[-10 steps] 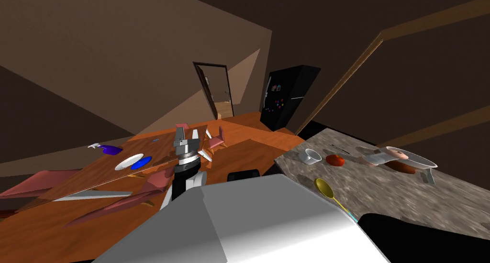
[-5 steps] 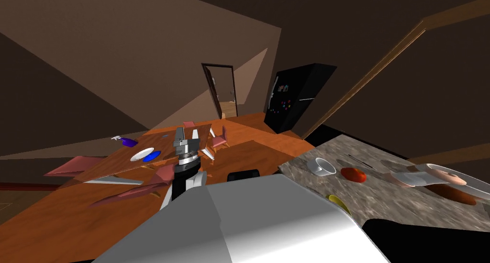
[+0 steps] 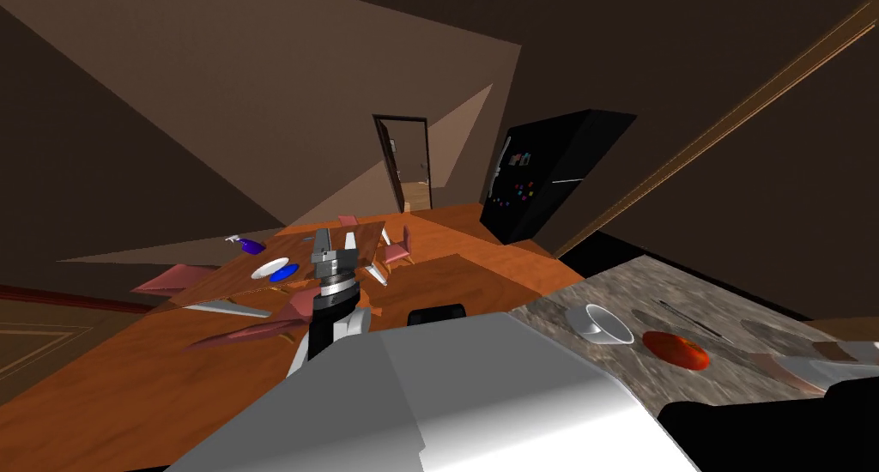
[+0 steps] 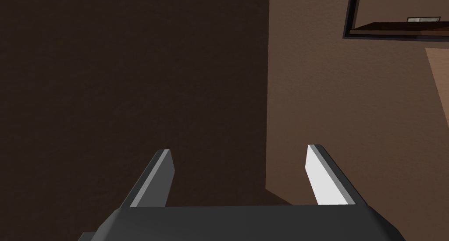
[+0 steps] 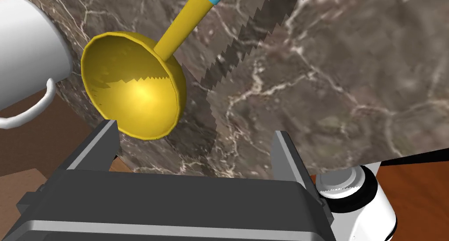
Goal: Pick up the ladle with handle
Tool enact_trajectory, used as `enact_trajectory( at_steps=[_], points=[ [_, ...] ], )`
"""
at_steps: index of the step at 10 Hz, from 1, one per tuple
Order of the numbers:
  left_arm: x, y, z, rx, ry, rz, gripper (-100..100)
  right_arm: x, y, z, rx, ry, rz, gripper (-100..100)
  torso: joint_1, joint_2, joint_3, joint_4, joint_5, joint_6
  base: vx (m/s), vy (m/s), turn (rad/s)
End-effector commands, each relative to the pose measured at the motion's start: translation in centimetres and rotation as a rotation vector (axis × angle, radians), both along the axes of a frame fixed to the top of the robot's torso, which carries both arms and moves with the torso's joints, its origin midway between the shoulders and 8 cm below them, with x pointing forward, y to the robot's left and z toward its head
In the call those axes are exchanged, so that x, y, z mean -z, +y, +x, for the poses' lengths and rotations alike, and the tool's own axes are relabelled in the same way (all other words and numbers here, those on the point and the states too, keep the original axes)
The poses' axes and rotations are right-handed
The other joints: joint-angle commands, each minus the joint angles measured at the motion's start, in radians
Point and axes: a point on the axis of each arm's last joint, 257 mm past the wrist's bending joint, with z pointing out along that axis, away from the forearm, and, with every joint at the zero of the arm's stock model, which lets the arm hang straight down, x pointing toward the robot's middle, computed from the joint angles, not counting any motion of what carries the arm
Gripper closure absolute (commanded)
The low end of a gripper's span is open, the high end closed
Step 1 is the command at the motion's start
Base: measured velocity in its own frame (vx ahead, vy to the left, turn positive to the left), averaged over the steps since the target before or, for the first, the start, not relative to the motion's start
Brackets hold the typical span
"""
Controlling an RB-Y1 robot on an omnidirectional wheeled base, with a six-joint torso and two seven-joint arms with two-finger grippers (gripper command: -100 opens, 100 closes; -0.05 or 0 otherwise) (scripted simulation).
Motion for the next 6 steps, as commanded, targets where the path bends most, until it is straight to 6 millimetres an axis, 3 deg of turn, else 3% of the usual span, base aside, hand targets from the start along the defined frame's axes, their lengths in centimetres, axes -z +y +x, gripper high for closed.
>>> enact_trajectory(
  at_steps=[1, 2, 3, 4, 6],
  points=[
    [0.0, 0.0, 0.0, 0.0, 0.0, 0.0, 0, -0.4, -0.9, -1.9, -0.031, 0.064, -0.029, -100, 0.0, 0.0, 0.0, 0.0, 0.0, 0.0, 0.08, -0.039, 0.126],
    [0.0, 0.0, 0.0, 0.0, 0.0, 0.0, 0, 0.0, -0.4, -1.4, -0.017, 0.038, -0.017, -100, 0.0, -0.001, 0.0, 0.0, 0.0, 0.0, 0.037, -0.021, 0.027],
    [0.0, 0.0, 0.0, 0.0, 0.0, 0.0, 0, 0.0, -0.4, -1.5, -0.021, 0.043, -0.02, 0, 0.001, 0.001, 0.001, 0.0, 0.0, 0.0, 0.006, -0.004, -0.003],
    [0.0, 0.0, 0.0, 0.0, 0.0, 0.0, 0, 0.8, -0.8, -1.5, -0.013, 0.041, -0.02, -100, 0.003, 0.003, 0.002, 0.001, 0.001, 0.0, 0.003, 0.004, 0.065],
    [0.0, 0.0, 0.0, 0.0, 0.0, 0.0, 0, 1.7, -1.1, -1.4, -0.004, 0.04, -0.019, -100, 0.003, 0.005, 0.003, 0.001, 0.001, 0.0, 0.001, 0.01, 0.053]
  ],
)
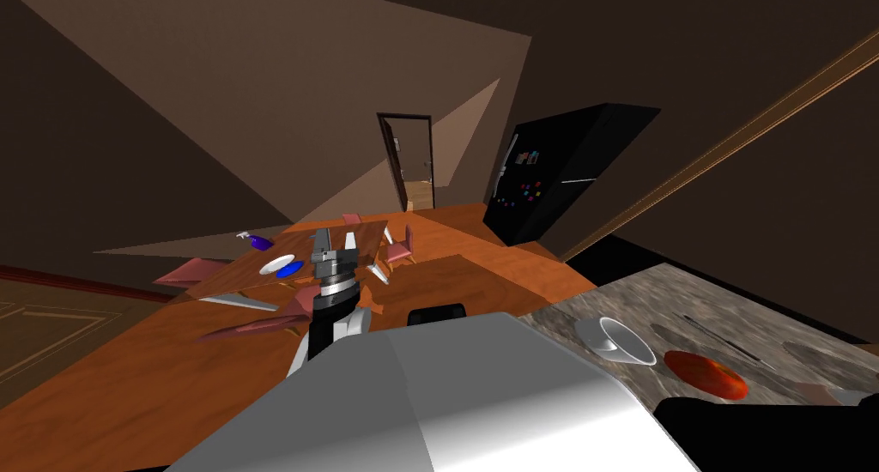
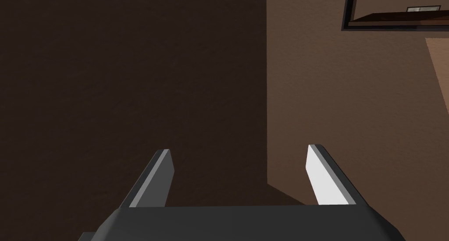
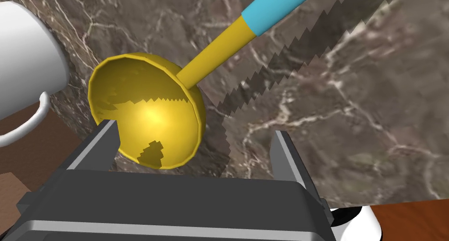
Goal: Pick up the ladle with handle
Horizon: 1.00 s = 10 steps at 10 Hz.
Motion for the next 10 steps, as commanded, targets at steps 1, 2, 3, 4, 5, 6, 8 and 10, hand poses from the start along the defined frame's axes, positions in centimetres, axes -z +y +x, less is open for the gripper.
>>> enact_trajectory(
  at_steps=[1, 2, 3, 4, 5, 6, 8, 10],
  points=[
    [0.0, 0.0, 0.0, 0.0, 0.0, 0.0, 0, 0.8, -0.2, 0.1, 0.008, 0.0, 0.0, -100, 0.0, 0.0, 0.0, 0.0, 0.0, 0.0, 0.001, 0.01, 0.044],
    [0.0, 0.0, 0.0, 0.0, 0.0, 0.0, 0, 0.5, -0.1, 0.0, 0.005, -0.001, 0.0, -100, 0.0, 0.0, 0.0, 0.0, 0.0, 0.0, 0.0, 0.0, 0.0],
    [0.0, 0.0, 0.0, 0.0, 0.0, 0.0, 0, 0.6, -0.1, 0.0, 0.006, 0.0, 0.0, 100, 0.0, 0.0, 0.0, 0.0, 0.0, 0.0, 0.0, 0.0, 0.0],
    [0.0, 0.0, 0.0, 0.0, 0.0, 0.0, 0, 0.6, -0.1, 0.0, 0.006, 0.0, 0.0, 100, 0.0, 0.0, 0.0, 0.0, 0.0, 0.0, 0.0, 0.0, 0.0],
    [0.0, 0.0, 0.0, 0.0, 0.0, 0.0, 0, 0.6, -0.1, 0.0, 0.006, 0.0, 0.0, 100, 0.0, 0.0, 0.0, 0.0, 0.0, 0.0, 0.0, 0.0, 0.0],
    [0.0, 0.0, 0.0, 0.0, 0.0, 0.0, 0, 0.6, -0.1, 0.0, 0.007, 0.0, 0.0, 100, 0.0, 0.0, 0.0, 0.0, 0.0, 0.0, 0.0, 0.0, 0.0],
    [0.0, 0.0, 0.0, 0.0, 0.0, 0.0, 0, 0.6, -0.1, -0.1, 0.007, 0.0, 0.0, 0, 0.0, 0.001, 0.0, 0.0, 0.0, 0.0, 0.0, 0.0, 0.0],
    [0.0, 0.0, 0.0, 0.0, 0.0, 0.0, 0, -0.7, 0.3, 0.0, -0.006, 0.002, 0.0, 100, 0.0, 0.001, 0.0, 0.0, 0.0, 0.001, 0.0, -0.009, -0.08]
  ],
)
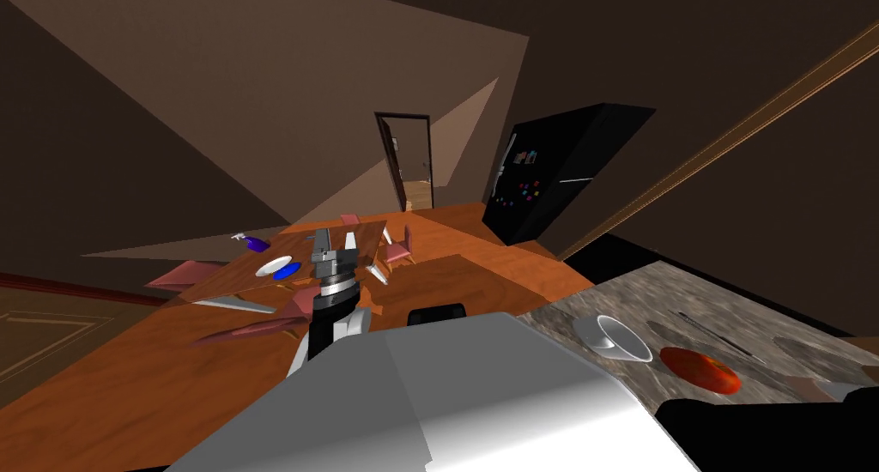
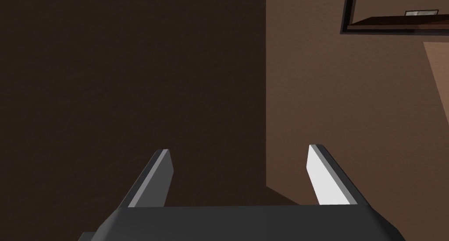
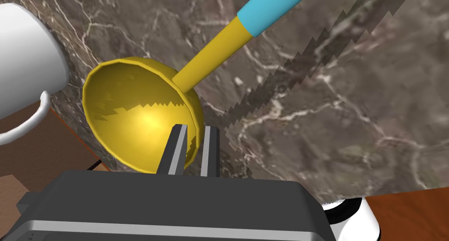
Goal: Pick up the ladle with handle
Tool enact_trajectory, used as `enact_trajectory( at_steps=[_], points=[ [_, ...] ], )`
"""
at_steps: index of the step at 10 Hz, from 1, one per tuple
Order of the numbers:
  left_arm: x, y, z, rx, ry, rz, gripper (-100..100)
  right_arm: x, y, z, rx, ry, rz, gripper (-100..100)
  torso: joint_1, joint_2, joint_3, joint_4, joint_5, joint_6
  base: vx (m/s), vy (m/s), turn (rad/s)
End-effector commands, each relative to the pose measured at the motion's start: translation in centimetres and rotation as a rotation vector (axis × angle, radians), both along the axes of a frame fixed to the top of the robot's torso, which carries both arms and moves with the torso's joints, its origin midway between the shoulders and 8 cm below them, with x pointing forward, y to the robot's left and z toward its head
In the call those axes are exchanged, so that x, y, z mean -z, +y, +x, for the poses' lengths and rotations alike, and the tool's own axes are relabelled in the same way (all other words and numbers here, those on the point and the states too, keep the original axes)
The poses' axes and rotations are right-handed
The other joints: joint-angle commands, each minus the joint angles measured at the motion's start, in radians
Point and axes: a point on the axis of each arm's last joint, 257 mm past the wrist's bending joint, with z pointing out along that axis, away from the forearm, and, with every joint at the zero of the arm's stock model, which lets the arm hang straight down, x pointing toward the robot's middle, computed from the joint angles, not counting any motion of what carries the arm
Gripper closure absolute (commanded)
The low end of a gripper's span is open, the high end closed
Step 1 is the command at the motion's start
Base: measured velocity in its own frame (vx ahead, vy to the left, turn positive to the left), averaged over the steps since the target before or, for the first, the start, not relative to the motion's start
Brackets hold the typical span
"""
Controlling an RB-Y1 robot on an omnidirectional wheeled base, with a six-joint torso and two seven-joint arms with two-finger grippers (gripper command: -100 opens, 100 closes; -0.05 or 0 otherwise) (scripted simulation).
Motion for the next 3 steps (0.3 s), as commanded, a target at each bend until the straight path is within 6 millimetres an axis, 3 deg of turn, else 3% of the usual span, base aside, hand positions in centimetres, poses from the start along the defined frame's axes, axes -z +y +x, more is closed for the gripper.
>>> enact_trajectory(
  at_steps=[1, 2, 3],
  points=[
    [0.0, 0.0, 0.0, 0.0, 0.0, 0.0, 0, -0.73, 0.24, 0.09, -0.009, 0.001, 0.0, 100, 0.0, 0.0, 0.0, 0.0, 0.0, 0.0, -0.004, -0.007, -0.036],
    [0.0, 0.0, 0.0, 0.0, 0.0, 0.0, 0, -0.4, 0.15, 0.06, -0.005, 0.001, 0.0, 100, 0.0, 0.0, 0.0, 0.0, 0.0, 0.0, 0.0, 0.0, 0.0],
    [0.0, 0.0, 0.0, 0.0, 0.0, 0.0, 0, -0.45, 0.16, 0.07, -0.006, 0.001, 0.0, 0, 0.0, 0.0, 0.0, 0.0, 0.0, -0.001, 0.0, 0.0, 0.0]
  ],
)
